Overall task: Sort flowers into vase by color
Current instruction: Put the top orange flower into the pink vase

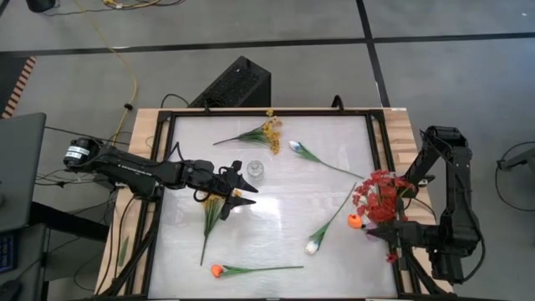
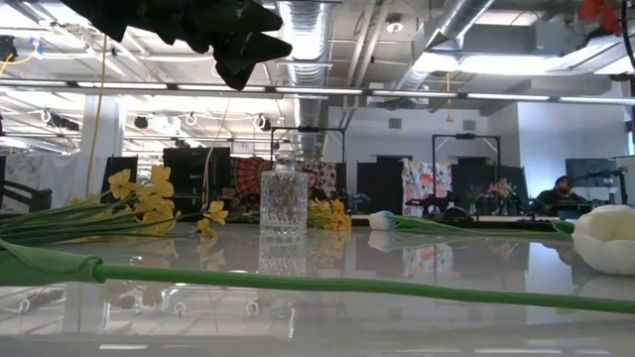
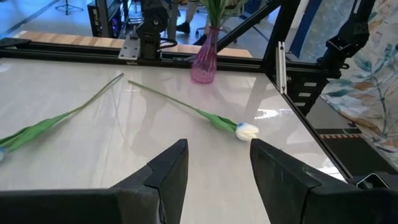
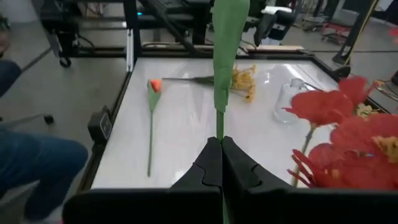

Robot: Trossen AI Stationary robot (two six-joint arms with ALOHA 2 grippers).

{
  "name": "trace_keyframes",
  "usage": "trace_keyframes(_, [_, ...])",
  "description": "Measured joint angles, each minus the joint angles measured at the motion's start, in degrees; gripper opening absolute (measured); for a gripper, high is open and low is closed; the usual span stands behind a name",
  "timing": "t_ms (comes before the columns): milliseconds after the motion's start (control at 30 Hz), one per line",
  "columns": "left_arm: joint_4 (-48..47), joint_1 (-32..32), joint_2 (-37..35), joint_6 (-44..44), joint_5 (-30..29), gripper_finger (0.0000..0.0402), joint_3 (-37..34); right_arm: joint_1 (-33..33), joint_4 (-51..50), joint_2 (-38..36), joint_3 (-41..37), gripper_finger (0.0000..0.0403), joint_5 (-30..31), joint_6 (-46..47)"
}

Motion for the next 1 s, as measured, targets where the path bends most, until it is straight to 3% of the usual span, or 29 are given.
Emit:
trace_keyframes(167, [-0.5,0.0,0.0,-0.2,0.0,0.0162,0.0,0.0,0.0,0.0,0.0,0.0018,3.9,0.4])
trace_keyframes(433, [-0.8,0.0,0.0,-1.2,-0.1,0.0162,0.0,0.0,0.0,0.0,0.0,0.0018,3.6,0.6])
trace_keyframes(533, [3.7,-0.4,2.2,-3.2,-1.4,0.0162,0.1,0.0,0.0,0.0,0.0,0.0018,3.5,0.6])
trace_keyframes(600, [9.9,-1.3,6.7,-4.0,-2.1,0.0162,0.1,0.0,0.0,0.0,0.0,0.0018,3.4,0.6])
trace_keyframes(733, [32.2,-3.2,20.7,-4.1,-2.6,0.0162,0.6,0.0,0.0,0.0,0.0,0.0018,3.4,0.6])
trace_keyframes(833, [47.1,-3.9,32.8,-4.8,-3.0,0.0162,5.3,0.0,0.0,0.0,0.0,0.0018,3.4,0.6])
trace_keyframes(900, [51.9,-4.2,39.5,-3.7,-0.9,0.0162,10.8,0.0,-0.1,0.0,0.0,0.0018,3.4,1.1])
trace_keyframes(1000, [50.8,-4.6,46.7,-2.5,2.5,0.0162,20.0,0.0,-0.1,0.0,0.0,0.0018,3.3,1.5])
